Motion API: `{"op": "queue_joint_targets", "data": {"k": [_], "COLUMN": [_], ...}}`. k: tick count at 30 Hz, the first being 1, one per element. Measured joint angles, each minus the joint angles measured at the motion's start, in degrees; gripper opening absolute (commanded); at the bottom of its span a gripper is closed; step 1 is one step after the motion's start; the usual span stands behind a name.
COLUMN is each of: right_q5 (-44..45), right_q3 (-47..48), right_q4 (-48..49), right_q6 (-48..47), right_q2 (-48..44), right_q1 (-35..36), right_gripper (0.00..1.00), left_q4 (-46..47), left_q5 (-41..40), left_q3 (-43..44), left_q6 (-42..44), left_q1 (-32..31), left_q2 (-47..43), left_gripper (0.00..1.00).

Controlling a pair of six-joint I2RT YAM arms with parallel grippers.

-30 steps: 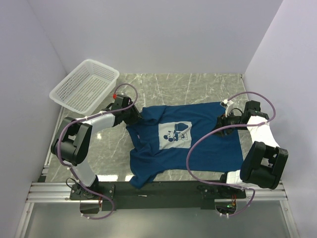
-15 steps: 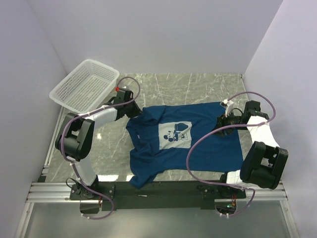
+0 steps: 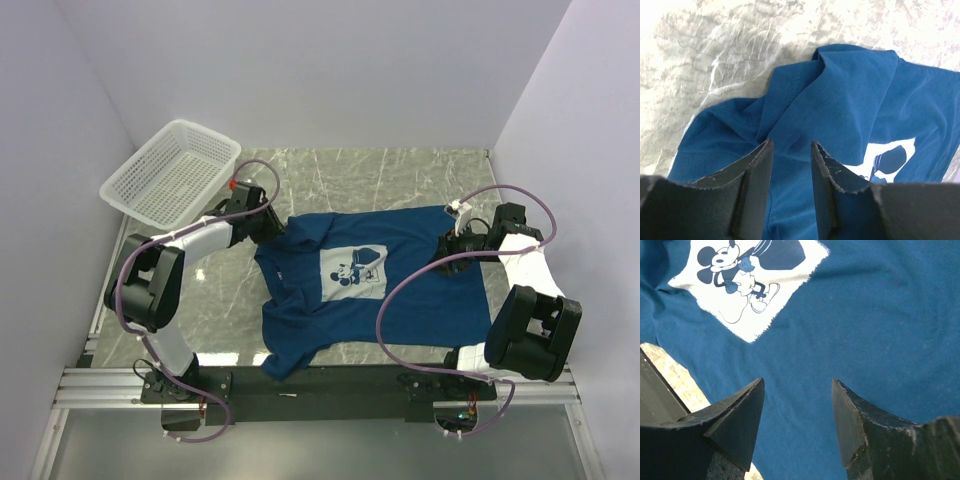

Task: Fold and stack the t-shirts
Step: Flatten the tshirt out

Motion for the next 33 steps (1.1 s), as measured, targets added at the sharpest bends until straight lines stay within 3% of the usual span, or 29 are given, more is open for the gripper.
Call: {"op": "queue_joint_targets", "data": {"k": [21,24,30,33], "right_q5": [0.02,0.02,0.02,0.02], "right_q3": [0.00,0.00,0.00,0.00], "right_q4": [0.00,0.00,0.00,0.00], "right_q6": [0.42,0.42,0.42,0.42], "right_q2": [0.00,0.00,0.00,0.00], "right_q1": [0.00,-0.02,-0.02,-0.02], "right_gripper": [0.63,0.63,0.63,0.63], "left_q4": [-0.74,-0.98,-0.98,-1.09], "left_q5": [0.00,0.00,-0.02,-0.02], "left_q3": [0.22,1.44,3.39,3.98], "left_q6": [-1.05,-1.03,-0.87,-0.61], "left_q1": [0.02,0.02,0.02,0.07], "left_q2": [4.15,5.05,5.55,5.55], "left_gripper": [0.36,0.29,0.01,0.00]}}
